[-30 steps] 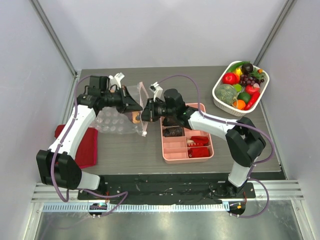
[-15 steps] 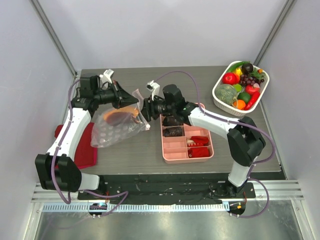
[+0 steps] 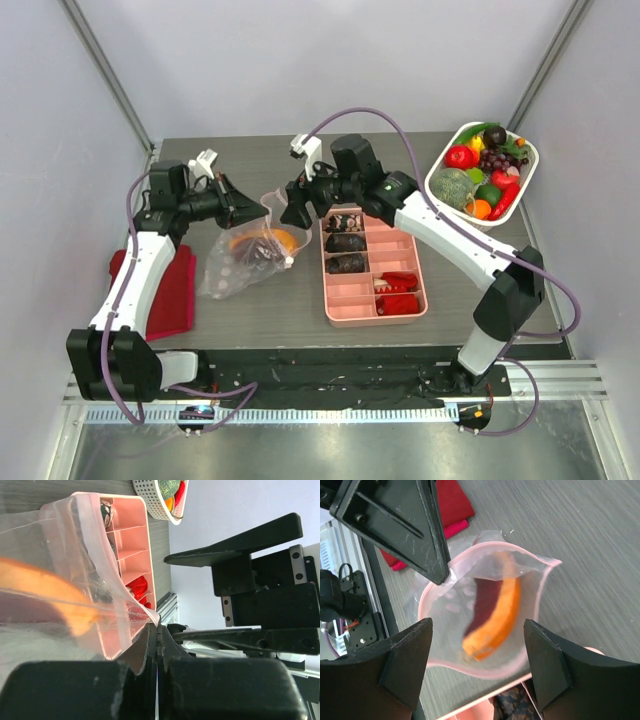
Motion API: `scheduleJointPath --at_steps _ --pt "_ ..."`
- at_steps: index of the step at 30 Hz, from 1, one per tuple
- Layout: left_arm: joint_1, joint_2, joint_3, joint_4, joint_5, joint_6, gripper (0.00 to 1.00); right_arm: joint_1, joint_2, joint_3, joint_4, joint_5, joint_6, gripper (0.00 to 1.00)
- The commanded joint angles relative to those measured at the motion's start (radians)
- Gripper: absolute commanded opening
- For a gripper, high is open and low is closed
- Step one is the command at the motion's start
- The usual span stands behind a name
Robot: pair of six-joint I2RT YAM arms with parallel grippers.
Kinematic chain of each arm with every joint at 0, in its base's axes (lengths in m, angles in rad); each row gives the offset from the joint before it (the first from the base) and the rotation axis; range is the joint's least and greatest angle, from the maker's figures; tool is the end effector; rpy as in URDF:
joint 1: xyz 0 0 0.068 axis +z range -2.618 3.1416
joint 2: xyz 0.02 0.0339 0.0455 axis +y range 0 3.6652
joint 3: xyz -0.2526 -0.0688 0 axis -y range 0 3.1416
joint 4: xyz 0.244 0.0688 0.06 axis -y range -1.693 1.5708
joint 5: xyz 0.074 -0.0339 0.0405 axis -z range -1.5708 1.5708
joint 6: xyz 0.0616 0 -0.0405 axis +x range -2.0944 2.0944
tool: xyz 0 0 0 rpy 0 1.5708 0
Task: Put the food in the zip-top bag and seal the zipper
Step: Place the fake food in the zipper food storage bag, then adjust the zipper food storage bag at the center of the board.
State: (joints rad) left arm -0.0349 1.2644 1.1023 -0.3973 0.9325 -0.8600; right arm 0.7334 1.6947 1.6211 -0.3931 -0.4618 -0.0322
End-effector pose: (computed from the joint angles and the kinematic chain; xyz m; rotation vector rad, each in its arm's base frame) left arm 0.2862 -0.0595 0.3154 -0.3148 2.2215 -1.4984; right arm 0.2894 0.2977 0.3480 -1.0587 1.8210 0.9013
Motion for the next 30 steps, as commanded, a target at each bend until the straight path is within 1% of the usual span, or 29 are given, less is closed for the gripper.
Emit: scheduleJointPath --at_steps 1,3,4,5,6,7,8,11,13,14,17,22,28,30 --pt "0.012 -0.046 -0.005 0.094 0.055 0.004 0.0 -0.032 -0.072 0.03 -0.104 0.061 -0.032 0.78" --pt "0.013 -0.051 -0.01 0.098 0.057 0.007 0.0 -0.049 -0.072 0.005 -0.108 0.1 0.03 0.77" --pt "0.013 -0.057 -0.01 0.1 0.057 0.009 0.0 -0.063 -0.064 -0.015 -0.115 0.091 0.063 0.75" --pt "0.013 -0.057 -0.01 0.098 0.055 0.012 0.0 -0.092 -0.049 -0.026 -0.121 0.071 0.102 0.74" --pt "0.012 -0.059 -0.009 0.097 0.052 0.013 0.0 -0.109 -0.043 -0.038 -0.125 0.017 0.133 0.73" --pt "0.012 -0.062 -0.009 0.095 0.052 0.013 0.0 -0.121 -0.041 -0.076 -0.124 -0.009 0.185 0.72" --pt "0.013 -0.063 -0.007 0.092 0.052 0.016 0.0 -0.137 -0.043 -0.099 -0.113 -0.029 0.204 0.72" --pt "0.013 -0.065 -0.004 0.084 0.049 0.027 0.0 -0.138 -0.053 -0.173 -0.066 -0.081 0.265 0.72" --pt "0.013 -0.063 -0.005 0.08 0.049 0.029 0.0 -0.141 -0.03 -0.188 -0.03 -0.127 0.31 0.72" --pt "0.013 -0.063 -0.005 0.08 0.048 0.03 0.0 -0.144 -0.021 -0.19 -0.017 -0.174 0.363 0.72" --pt "0.013 -0.065 0.001 0.051 0.043 0.053 0.0 -0.161 0.005 -0.182 0.06 -0.248 0.452 0.71" --pt "0.012 -0.091 -0.001 0.026 0.035 0.09 0.0 -0.201 -0.007 -0.197 0.152 -0.291 0.529 0.71" --pt "0.013 -0.1 -0.001 0.009 0.04 0.111 0.0 -0.187 0.022 -0.218 0.2 -0.288 0.584 0.71" --pt "0.012 -0.103 0.001 0.005 0.039 0.116 0.0 -0.172 0.043 -0.211 0.194 -0.282 0.569 0.68"
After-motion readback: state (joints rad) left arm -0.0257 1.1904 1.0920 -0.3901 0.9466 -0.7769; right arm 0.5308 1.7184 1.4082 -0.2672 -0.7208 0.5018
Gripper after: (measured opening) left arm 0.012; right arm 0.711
